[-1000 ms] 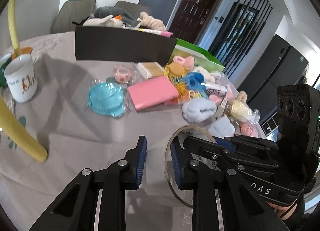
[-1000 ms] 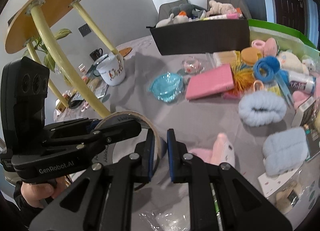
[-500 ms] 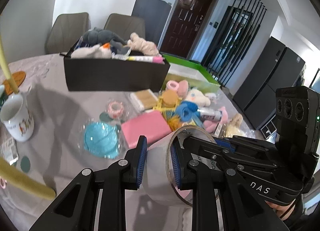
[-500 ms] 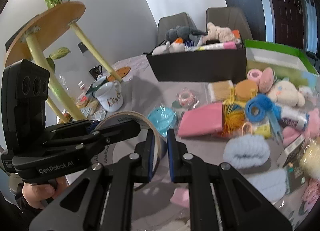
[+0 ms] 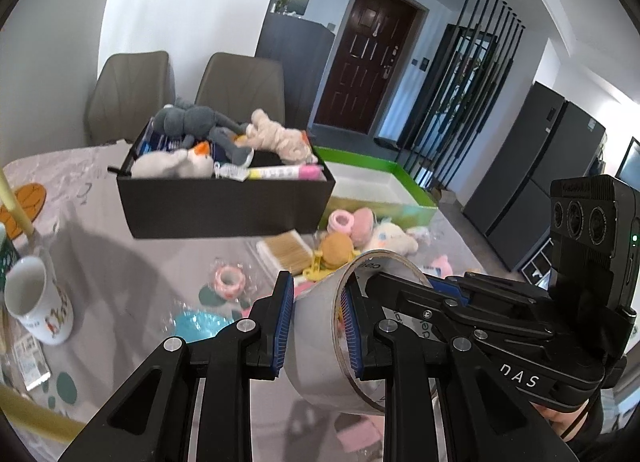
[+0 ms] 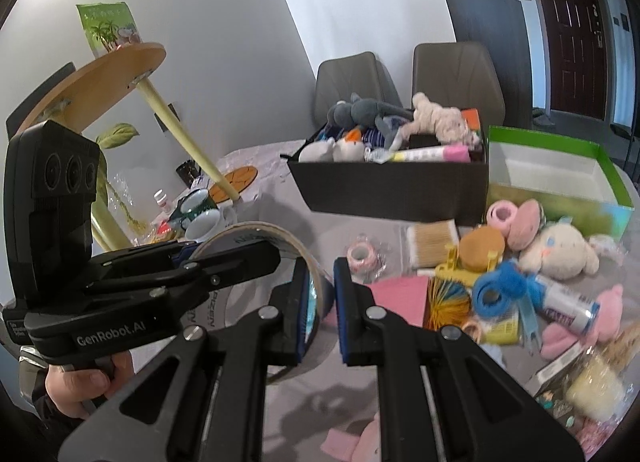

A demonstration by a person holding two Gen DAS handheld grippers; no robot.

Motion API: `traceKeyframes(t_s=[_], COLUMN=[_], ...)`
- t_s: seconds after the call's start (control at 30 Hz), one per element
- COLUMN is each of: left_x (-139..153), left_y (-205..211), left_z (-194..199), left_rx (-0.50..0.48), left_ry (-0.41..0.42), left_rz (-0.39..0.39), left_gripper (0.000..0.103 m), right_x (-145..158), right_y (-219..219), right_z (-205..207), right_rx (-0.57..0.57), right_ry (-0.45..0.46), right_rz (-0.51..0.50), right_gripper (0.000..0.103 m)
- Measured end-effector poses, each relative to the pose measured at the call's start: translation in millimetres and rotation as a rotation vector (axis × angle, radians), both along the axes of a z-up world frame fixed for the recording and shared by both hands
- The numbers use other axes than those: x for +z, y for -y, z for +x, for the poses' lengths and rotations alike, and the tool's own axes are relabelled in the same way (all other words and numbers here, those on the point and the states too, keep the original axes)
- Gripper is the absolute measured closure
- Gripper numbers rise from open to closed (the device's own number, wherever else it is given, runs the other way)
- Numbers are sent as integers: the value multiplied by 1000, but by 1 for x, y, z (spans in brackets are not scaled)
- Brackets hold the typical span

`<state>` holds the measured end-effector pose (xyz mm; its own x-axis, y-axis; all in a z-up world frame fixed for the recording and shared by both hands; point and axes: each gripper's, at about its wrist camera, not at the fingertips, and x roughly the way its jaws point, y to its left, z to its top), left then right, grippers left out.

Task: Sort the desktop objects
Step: 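Carry the tape roll with both tools over the black box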

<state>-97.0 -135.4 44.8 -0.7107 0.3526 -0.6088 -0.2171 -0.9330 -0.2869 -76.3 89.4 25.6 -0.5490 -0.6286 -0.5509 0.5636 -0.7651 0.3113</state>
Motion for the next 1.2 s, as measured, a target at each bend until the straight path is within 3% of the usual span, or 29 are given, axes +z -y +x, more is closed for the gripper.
traceKeyframes(t_s=[0.6,1.2], left_x=[49,66], left_y=[1,5], left_z=[-60,-113], left_rx=[-8,-2], left_ry=[-115,-181], left_rz=[-12,-14], left_gripper=[79,79], right_x=[49,71], right_y=[-2,-3], right_z=[-51,-103], right_rx=[-30,-65], right_ry=[-103,-165], right_rz=[-40,-110], right_gripper=[90,89])
